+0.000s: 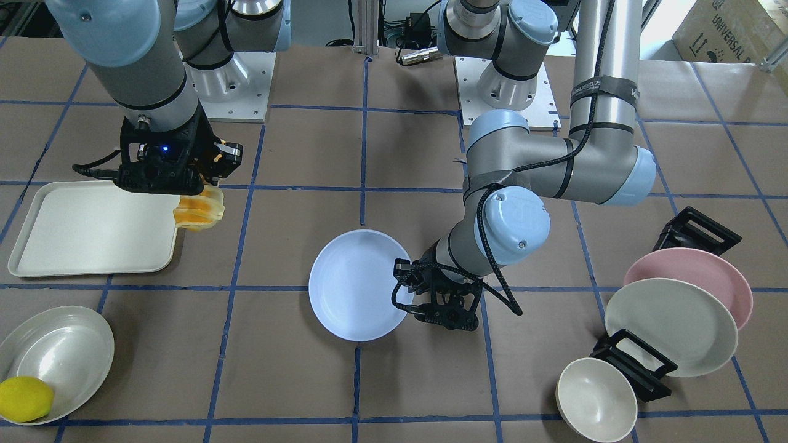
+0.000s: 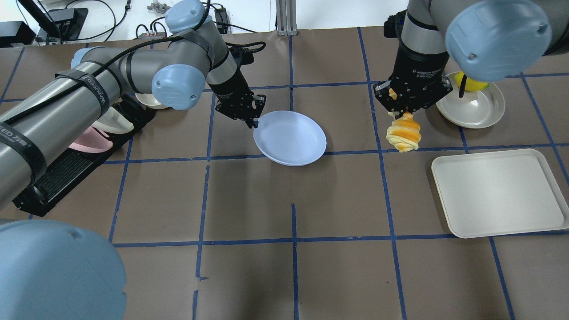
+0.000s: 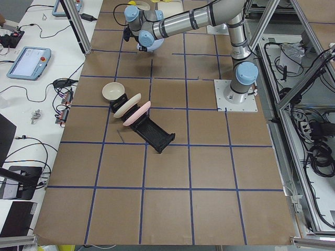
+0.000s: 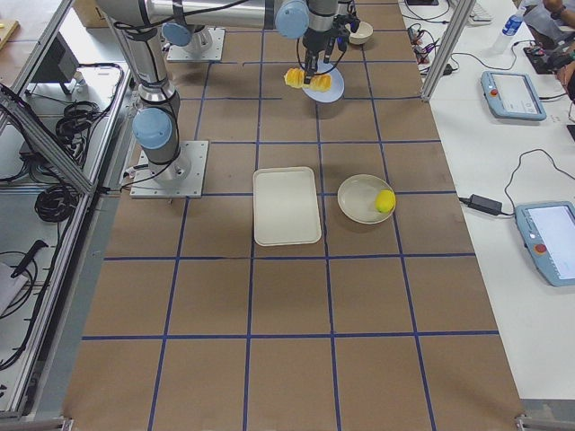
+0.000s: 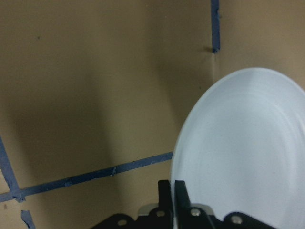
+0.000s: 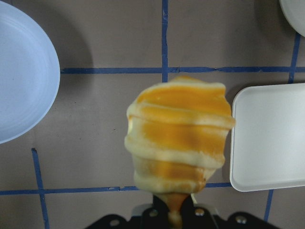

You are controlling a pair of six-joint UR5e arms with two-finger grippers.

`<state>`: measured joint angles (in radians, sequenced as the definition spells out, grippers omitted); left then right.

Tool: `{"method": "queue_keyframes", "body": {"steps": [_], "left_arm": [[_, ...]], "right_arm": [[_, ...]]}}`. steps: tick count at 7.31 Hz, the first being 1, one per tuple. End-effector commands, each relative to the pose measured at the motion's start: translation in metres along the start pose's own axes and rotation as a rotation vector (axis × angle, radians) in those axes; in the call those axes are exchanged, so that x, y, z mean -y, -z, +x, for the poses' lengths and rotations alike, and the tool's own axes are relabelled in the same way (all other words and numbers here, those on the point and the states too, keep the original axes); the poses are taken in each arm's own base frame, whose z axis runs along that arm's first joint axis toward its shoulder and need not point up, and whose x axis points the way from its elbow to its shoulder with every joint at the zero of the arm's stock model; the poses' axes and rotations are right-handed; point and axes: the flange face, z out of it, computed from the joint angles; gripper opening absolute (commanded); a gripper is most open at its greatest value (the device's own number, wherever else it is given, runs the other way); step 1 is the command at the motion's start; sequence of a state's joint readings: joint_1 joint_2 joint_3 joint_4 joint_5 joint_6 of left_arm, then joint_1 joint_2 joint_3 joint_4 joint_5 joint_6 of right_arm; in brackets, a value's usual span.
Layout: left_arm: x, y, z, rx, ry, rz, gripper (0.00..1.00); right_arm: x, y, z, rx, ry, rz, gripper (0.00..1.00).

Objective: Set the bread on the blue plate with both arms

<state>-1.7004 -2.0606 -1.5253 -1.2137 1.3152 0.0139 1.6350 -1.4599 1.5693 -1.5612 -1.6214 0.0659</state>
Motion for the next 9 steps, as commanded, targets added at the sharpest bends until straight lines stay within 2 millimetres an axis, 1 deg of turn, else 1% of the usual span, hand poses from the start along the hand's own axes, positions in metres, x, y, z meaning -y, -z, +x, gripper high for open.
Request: {"method": "queue_keyframes", "body": {"steps": [1, 2, 3, 4, 5, 6, 7, 8, 9], "left_arm": [[0.003, 0.01, 0.003, 0.002, -0.021, 0.056, 1.0], [0.003, 0.037, 0.002, 0.013, -0.024, 0.088, 1.0], [-0.016, 0.071, -0.003, 0.073, -0.037, 0.1, 1.0], [-0.042, 0.107, -0.018, 0.18, -0.077, 0.076, 1.0], [-0.073, 0.149, -0.021, 0.196, -0.061, 0.056, 1.0], [-0.102, 0.186, -0.023, 0.281, -0.048, 0.014, 1.0], [-0.123, 0.213, -0.017, 0.315, -0.049, 0.031, 1.0], [-0.135, 0.223, -0.015, 0.306, -0.047, 0.037, 1.0], [-0.133, 0.228, -0.021, 0.283, -0.03, 0.048, 1.0]], "right_arm": [[0.005, -0.029, -0.003, 0.005, -0.024, 0.03, 0.09], [0.0, -0.043, -0.011, 0.004, -0.023, 0.032, 0.09], [-0.002, -0.055, -0.029, 0.006, -0.038, 0.066, 0.09], [0.0, -0.071, -0.051, 0.01, -0.053, 0.09, 0.09], [0.004, -0.079, -0.077, 0.016, -0.062, 0.115, 0.09], [0.009, -0.096, -0.104, 0.017, -0.072, 0.128, 0.09], [0.016, -0.112, -0.126, 0.029, -0.08, 0.158, 0.09], [0.022, -0.125, -0.146, 0.028, -0.086, 0.17, 0.09], [0.026, -0.123, -0.159, 0.028, -0.07, 0.182, 0.1]]}}
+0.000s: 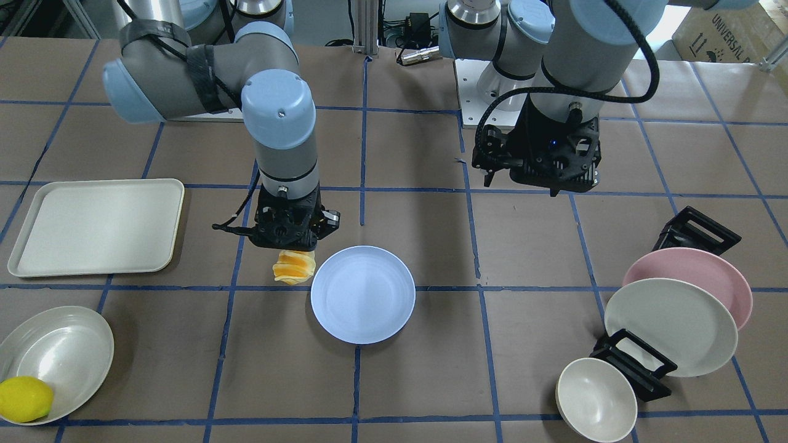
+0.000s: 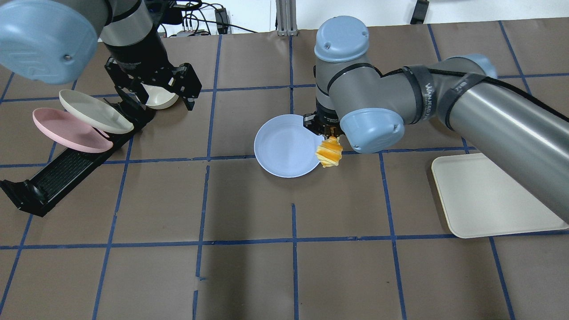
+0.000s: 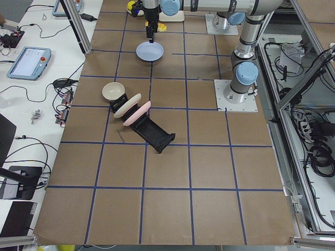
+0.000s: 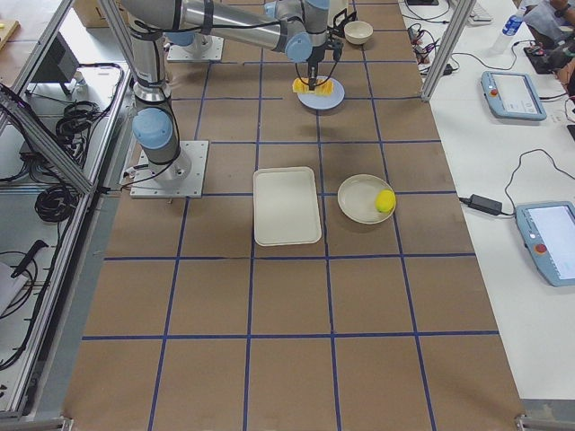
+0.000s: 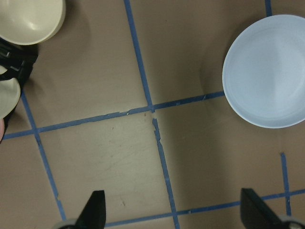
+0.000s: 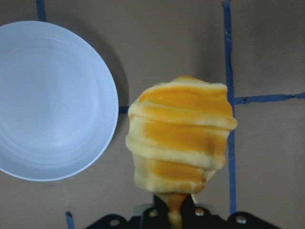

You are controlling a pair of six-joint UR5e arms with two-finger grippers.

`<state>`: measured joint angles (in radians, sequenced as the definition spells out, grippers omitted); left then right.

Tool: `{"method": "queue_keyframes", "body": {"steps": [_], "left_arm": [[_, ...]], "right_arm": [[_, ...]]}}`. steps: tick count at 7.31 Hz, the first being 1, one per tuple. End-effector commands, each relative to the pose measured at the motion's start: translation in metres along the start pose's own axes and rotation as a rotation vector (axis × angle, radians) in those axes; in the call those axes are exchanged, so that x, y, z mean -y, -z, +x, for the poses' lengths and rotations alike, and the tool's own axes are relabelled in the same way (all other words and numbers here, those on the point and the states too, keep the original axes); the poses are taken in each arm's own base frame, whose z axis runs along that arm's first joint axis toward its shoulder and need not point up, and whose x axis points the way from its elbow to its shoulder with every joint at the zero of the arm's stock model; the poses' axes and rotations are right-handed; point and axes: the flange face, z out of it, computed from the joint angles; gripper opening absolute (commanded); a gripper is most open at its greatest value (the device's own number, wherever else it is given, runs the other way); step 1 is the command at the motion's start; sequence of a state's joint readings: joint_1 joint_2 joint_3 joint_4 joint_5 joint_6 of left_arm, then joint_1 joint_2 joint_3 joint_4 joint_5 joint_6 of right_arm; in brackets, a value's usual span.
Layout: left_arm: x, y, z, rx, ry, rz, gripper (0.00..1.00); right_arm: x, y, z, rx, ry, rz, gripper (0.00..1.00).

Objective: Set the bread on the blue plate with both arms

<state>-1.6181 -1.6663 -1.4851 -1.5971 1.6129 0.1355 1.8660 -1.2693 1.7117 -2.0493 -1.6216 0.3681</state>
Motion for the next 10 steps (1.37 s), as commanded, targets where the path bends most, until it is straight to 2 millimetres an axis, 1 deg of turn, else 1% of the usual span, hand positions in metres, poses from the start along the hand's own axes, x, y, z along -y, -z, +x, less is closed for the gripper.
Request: {"method": "queue_keyframes", "body": {"steps": [1, 2, 3, 4, 5, 8, 9, 10], "left_arm": [[-0.007, 0.011, -0.009, -0.044, 0.026, 0.006, 1.0], [-0.008, 0.014, -0.006, -0.042, 0.029, 0.001, 1.0], [-0.003, 0.018, -0.008, -0.038, 0.036, 0.014, 1.0], [-0.002, 0.021, -0.009, -0.045, 0.049, 0.012, 1.0], [-0.002, 0.021, -0.009, -0.043, 0.054, 0.013, 1.0], [-0.001, 0.019, -0.009, -0.045, 0.052, 0.009, 1.0], [-0.002, 0.018, -0.009, -0.046, 0.052, 0.006, 1.0], [-0.003, 0.018, -0.009, -0.044, 0.054, 0.007, 1.0]], "right_arm": [[0.007, -0.012, -0.038, 0.004, 0.027, 0.019, 0.1], [0.013, -0.015, -0.062, 0.009, 0.057, 0.027, 0.1], [0.023, -0.019, -0.088, 0.004, 0.085, 0.046, 0.1], [0.034, -0.025, -0.106, -0.028, 0.109, 0.068, 0.1], [0.04, -0.026, -0.112, -0.028, 0.113, 0.073, 0.1], [0.037, -0.034, -0.111, -0.036, 0.134, 0.063, 0.11], [0.036, -0.033, -0.111, -0.036, 0.132, 0.063, 0.27], [0.036, -0.036, -0.111, -0.039, 0.133, 0.06, 0.55]]}}
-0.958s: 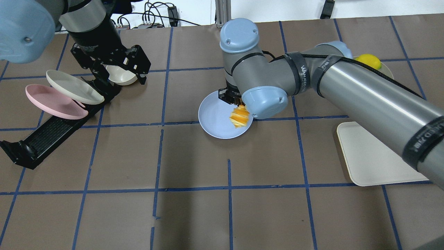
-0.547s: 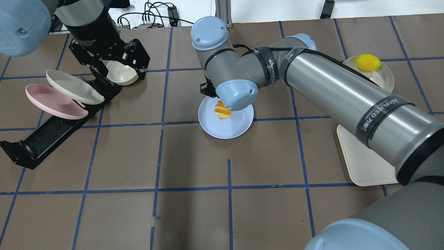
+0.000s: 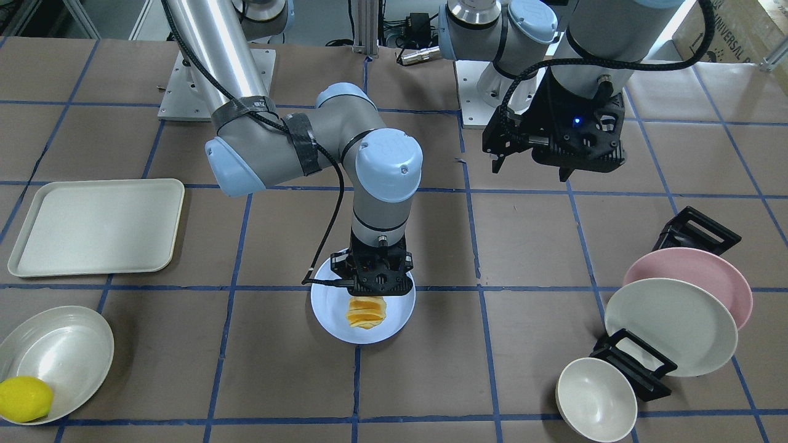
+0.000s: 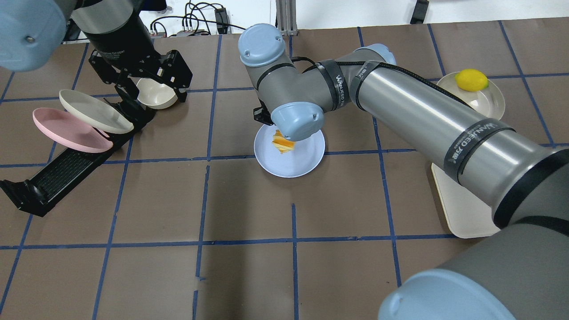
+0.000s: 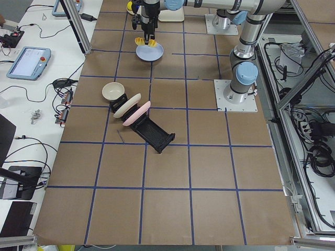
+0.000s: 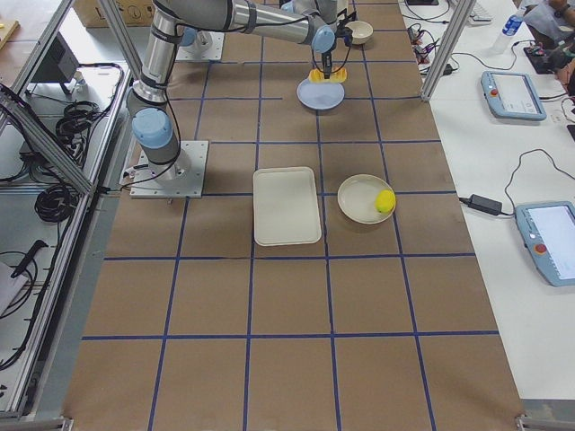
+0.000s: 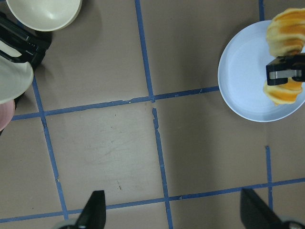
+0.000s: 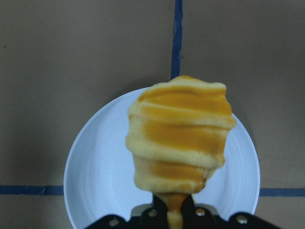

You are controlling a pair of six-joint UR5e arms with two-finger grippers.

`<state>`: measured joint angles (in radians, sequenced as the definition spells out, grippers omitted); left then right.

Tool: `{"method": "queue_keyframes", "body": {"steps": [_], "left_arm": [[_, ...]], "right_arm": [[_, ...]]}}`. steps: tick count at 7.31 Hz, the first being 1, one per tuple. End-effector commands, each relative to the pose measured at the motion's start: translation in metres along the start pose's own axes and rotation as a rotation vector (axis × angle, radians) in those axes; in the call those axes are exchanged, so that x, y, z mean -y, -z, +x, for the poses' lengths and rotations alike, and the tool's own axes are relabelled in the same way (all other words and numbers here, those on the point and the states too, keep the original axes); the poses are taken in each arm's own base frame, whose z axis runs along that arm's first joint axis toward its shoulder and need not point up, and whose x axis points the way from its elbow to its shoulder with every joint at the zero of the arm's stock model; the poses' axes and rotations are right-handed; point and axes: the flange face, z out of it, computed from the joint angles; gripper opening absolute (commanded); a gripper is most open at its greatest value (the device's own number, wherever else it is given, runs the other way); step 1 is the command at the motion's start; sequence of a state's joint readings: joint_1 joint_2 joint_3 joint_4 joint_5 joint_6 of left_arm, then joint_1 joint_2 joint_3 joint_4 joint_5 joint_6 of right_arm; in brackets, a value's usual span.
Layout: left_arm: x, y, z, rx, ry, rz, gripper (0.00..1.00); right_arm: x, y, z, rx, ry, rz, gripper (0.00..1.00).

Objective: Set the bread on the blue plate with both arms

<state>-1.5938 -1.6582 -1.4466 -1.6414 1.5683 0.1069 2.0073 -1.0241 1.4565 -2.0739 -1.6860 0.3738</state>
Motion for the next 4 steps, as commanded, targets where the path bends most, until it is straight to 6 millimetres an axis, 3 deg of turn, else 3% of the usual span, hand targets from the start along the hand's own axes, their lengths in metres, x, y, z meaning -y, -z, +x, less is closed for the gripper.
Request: {"method": "queue_keyframes", "body": {"steps": [1, 4], "left_arm": [[0.0, 0.002, -0.001, 0.005, 0.004, -0.002, 1.0], [-0.001, 0.003, -0.004, -0.007, 0.038, -0.018, 1.0]], "right_arm": [[-0.008, -0.01, 0.001, -0.008, 0.001, -0.021, 0.67], [-0.039, -0.053, 0.006, 0.029, 0.0, 0.06, 0.78]]}}
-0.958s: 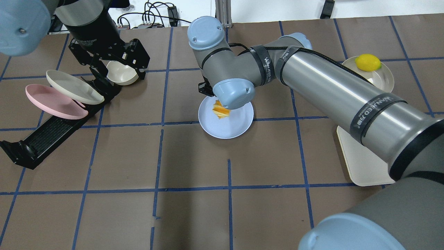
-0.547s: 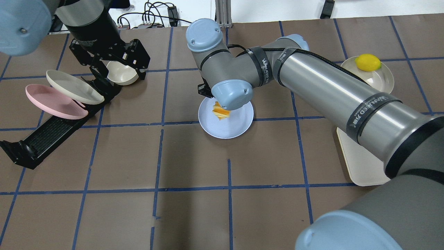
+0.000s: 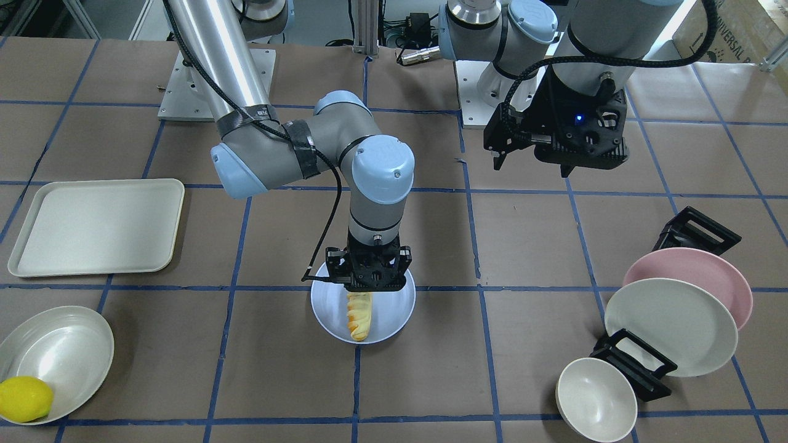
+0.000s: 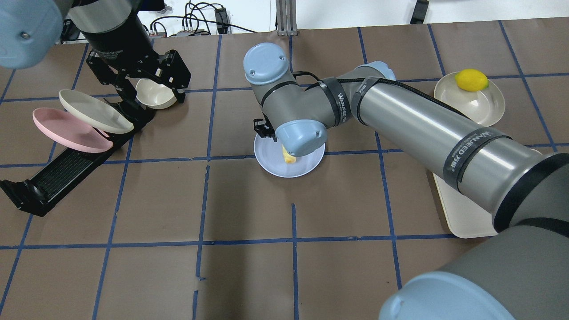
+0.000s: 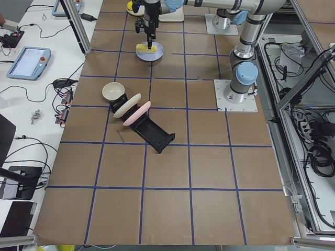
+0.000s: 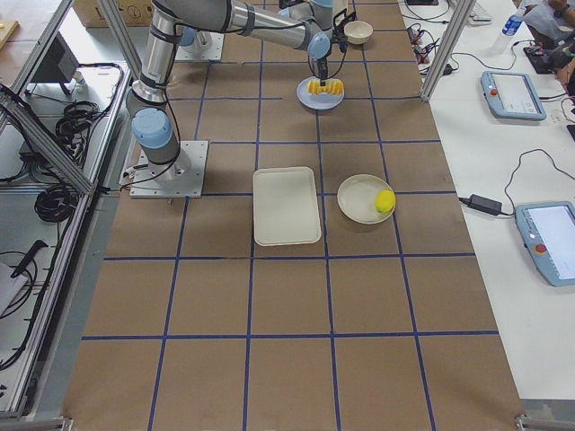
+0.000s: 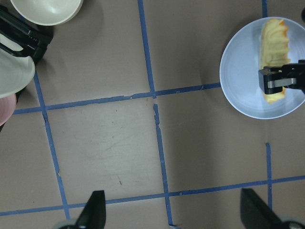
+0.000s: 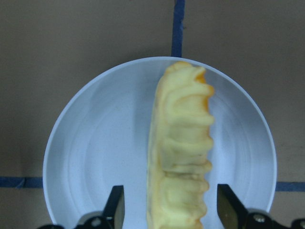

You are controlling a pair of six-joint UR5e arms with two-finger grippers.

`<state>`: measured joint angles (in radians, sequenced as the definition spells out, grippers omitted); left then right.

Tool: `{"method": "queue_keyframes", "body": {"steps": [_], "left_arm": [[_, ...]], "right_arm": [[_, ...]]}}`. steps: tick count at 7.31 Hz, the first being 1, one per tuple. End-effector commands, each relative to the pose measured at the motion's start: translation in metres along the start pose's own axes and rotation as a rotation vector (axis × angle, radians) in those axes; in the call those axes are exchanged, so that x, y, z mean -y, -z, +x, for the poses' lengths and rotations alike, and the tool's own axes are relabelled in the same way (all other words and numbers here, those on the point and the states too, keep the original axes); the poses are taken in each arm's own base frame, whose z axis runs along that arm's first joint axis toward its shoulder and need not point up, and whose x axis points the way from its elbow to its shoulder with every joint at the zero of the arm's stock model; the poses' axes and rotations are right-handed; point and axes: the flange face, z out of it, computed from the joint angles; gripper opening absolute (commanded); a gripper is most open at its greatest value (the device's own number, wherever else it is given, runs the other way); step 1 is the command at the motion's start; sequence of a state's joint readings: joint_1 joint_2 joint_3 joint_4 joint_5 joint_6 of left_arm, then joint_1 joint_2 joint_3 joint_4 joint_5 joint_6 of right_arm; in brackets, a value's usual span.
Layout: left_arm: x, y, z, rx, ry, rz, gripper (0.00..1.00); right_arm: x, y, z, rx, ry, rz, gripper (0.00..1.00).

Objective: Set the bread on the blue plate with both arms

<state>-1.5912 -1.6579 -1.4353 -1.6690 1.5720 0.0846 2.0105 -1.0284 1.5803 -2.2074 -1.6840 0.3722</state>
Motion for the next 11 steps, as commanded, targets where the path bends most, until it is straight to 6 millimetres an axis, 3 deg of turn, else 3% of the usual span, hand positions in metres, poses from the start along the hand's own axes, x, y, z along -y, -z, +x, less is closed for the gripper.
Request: {"method": "queue_keyframes", "body": {"steps": [1, 3, 4, 6, 8, 9, 10, 11], "left_arm": [[0.0, 0.0, -0.002, -0.011, 0.014, -0.003, 1.0], [-0.002, 0.005, -0.003, -0.007, 0.016, 0.006, 1.0], [-0.003, 0.005, -0.003, -0.004, 0.016, 0.007, 1.0], [-0.004, 0.007, -0.003, -0.008, 0.016, 0.012, 1.0], [-0.004, 0.006, -0.003, -0.008, 0.016, 0.011, 1.0], [-0.004, 0.006, -0.002, -0.007, 0.014, 0.011, 1.0], [-0.004, 0.006, -0.002, -0.007, 0.014, 0.011, 1.0], [-0.005, 0.008, -0.002, -0.007, 0.014, 0.014, 1.0]], "right_arm": [[-0.017, -0.021, 0.004, 0.032, -0.005, 0.066, 0.79], [-0.011, -0.013, 0.005, 0.032, -0.009, 0.085, 0.88], [-0.008, -0.009, 0.004, 0.033, -0.013, 0.094, 0.87], [0.017, 0.022, 0.001, -0.023, -0.049, 0.069, 0.83], [0.023, 0.023, -0.009, -0.007, -0.095, 0.077, 0.83], [0.032, 0.039, -0.001, -0.015, -0.047, 0.094, 0.83], [0.047, 0.067, 0.011, -0.016, -0.024, 0.118, 0.86], [0.069, 0.102, 0.043, -0.064, -0.013, 0.176, 1.0]]}}
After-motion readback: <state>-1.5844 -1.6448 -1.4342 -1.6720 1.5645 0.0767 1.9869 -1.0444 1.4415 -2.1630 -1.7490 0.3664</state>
